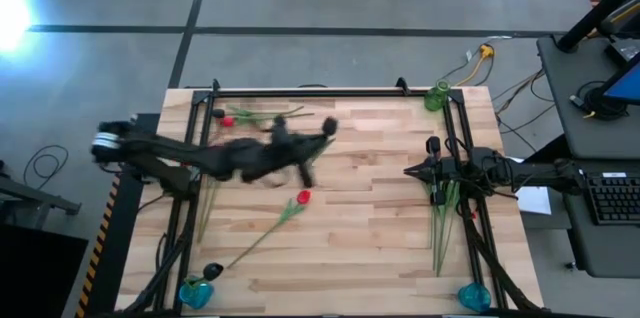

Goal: Sort flowers into vase by color
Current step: Put the black tulip into the left blue vase

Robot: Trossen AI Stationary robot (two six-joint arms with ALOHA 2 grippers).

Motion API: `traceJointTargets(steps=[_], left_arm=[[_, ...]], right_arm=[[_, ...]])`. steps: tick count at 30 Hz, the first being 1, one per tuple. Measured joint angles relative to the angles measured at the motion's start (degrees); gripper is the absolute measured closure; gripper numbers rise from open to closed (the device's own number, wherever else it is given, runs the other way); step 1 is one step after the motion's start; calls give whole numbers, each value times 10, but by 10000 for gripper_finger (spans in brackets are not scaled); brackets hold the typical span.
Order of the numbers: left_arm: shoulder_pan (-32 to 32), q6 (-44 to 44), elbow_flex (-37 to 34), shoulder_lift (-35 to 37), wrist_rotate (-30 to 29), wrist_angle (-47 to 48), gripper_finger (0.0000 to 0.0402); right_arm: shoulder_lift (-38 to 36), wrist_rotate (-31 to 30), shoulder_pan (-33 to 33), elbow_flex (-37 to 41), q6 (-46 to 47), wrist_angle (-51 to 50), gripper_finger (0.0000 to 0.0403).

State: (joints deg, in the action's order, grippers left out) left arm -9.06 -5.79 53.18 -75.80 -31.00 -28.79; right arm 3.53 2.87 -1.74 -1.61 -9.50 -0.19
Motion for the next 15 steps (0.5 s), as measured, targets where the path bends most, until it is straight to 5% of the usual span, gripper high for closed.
traceJointTargets(steps=[7, 15], left_arm=[[-110, 80, -121, 197, 31, 4, 401], [-163, 151, -172, 371, 31, 17, 401]], right_arm=[[0, 0, 0, 0, 0, 0, 385], [0, 0, 0, 0, 0, 0, 385]])
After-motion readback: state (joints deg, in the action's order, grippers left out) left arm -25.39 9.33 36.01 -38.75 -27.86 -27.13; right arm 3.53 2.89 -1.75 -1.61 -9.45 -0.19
